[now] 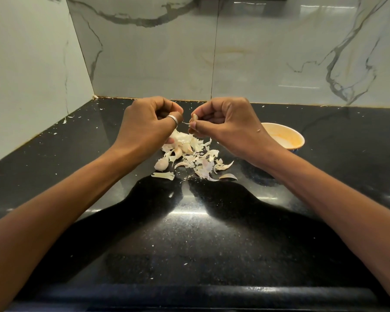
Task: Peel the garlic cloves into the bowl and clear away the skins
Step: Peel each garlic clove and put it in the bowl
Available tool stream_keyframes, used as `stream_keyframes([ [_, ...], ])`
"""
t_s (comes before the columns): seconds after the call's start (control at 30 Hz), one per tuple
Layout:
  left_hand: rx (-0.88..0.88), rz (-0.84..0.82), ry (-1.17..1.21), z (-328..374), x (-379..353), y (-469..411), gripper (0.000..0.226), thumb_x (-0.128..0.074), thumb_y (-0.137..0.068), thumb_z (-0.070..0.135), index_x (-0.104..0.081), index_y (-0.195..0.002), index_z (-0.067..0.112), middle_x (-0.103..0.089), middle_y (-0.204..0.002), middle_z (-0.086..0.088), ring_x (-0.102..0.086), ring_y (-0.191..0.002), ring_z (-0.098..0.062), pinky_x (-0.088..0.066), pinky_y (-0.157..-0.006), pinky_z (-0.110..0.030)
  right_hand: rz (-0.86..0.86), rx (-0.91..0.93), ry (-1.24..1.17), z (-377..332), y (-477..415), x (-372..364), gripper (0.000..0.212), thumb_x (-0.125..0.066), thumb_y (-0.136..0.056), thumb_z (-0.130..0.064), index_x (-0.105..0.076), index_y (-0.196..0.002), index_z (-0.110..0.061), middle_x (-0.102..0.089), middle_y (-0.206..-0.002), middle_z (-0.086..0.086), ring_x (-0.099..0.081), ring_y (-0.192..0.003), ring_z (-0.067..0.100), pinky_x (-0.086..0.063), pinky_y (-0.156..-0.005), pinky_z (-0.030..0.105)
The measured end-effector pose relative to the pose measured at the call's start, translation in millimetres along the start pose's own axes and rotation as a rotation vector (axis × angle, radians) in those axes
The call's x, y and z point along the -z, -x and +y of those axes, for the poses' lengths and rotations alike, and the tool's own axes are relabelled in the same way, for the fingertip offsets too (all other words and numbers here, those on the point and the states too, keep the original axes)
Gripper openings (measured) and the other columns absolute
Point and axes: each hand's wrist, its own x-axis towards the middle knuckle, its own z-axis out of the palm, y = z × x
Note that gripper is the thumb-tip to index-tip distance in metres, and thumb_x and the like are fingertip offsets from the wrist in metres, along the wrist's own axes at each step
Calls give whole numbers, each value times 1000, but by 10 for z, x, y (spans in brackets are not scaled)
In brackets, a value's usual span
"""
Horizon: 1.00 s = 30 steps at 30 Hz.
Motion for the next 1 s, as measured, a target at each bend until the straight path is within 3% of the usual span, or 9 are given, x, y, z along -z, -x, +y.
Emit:
stream_keyframes([
  [0.13, -101, 13, -41, 44, -22, 41, 19, -62, -94, 11, -78, -97, 20, -75, -84, -3, -73, -77, -17, -62, -58, -29, 11, 27, 80, 29, -4, -8, 11, -75, -91, -3, -75, -101, 0, -78, -85, 9, -78, -76, 17, -65, -76, 39],
  [0.23, -118, 8, -49, 66, -41, 51, 9, -71, -91, 15, -78, -93, 19, -74, -77, -2, -72, -68, -15, -61, -55, -27, 20, 48, 117, 37, -6, -10, 11, -74, -91, -8, -76, -102, -4, -78, -84, 7, -77, -73, 18, -65, -72, 42],
  [0.4, -148, -3, -71, 73, -44, 64, 7, -73, -90, 20, -79, -93, 18, -69, -68, 7, -65, -58, -9, -62, -55, -32, 43, 53, 140, 33, 10, -14, 16, -78, -90, -17, -77, -99, -4, -78, -82, 6, -77, -70, 19, -65, -69, 44],
  [0.53, -149, -22, -91, 66, -53, 66, 10, -74, -90, 25, -79, -94, 18, -72, -71, 2, -67, -60, -15, -62, -56, -38, 44, 76, 182, 26, 17, -12, 16, -77, -90, -19, -78, -100, -6, -78, -83, 4, -77, -69, 15, -65, -69, 41],
  [0.77, -109, -52, -67, 47, -48, 57, 6, -73, -91, 21, -79, -93, 19, -73, -75, -2, -68, -61, -15, -62, -55, -33, 62, 123, 278, 14, 33, -33, 14, -75, -88, -15, -82, -99, -12, -77, -79, -3, -74, -68, 12, -61, -66, 39],
  [0.87, -78, -48, -46, 52, -70, 70, 6, -73, -90, 16, -78, -89, 19, -73, -73, -4, -66, -61, -13, -60, -53, -28, 79, 163, 325, 6, 53, -65, 16, -72, -86, -13, -83, -98, -15, -76, -77, -5, -70, -67, 8, -59, -65, 29],
  [1.0, -11, -38, 15, 64, -89, 91, 9, -71, -89, 12, -78, -85, 16, -73, -73, -9, -65, -60, -13, -58, -52, -24, 85, 180, 355, 7, 78, -111, 17, -70, -85, -11, -83, -95, -15, -69, -70, -11, -60, -62, -1, -45, -59, 13],
])
